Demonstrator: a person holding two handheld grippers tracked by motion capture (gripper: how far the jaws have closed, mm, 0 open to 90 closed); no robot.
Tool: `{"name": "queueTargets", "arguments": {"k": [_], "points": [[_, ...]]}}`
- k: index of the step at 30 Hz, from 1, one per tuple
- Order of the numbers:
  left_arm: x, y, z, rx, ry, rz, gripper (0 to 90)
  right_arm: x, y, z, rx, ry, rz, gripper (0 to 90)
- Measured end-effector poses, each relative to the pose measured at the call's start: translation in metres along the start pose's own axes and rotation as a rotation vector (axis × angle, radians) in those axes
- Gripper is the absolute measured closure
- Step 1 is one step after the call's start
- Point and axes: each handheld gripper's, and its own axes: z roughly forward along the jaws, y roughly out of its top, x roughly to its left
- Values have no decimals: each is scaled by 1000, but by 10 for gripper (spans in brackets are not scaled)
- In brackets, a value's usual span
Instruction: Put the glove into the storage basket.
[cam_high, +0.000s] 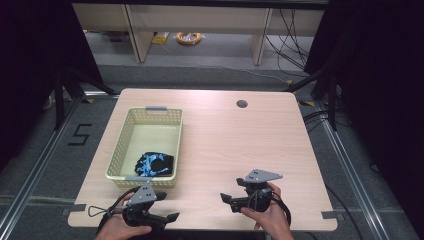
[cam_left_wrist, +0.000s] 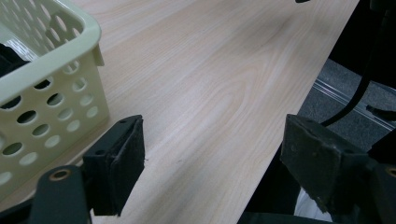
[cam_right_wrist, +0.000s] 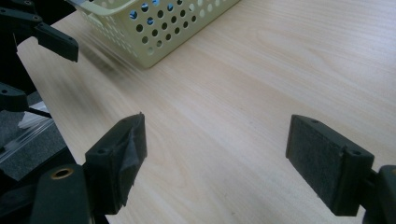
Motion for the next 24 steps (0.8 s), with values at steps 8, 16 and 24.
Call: {"name": "queueTargets", "arguments": {"k": [8, 16, 24], "points": [[-2, -7, 3, 16, 0, 2, 203, 4, -10, -3, -18, 17, 6, 198], [-1, -15, 5, 20, -9, -3, 153, 5, -23, -5, -15, 14, -16, 160], [2, -24, 1, 27, -13, 33, 153, 6, -38, -8, -8, 5, -15, 162]]}}
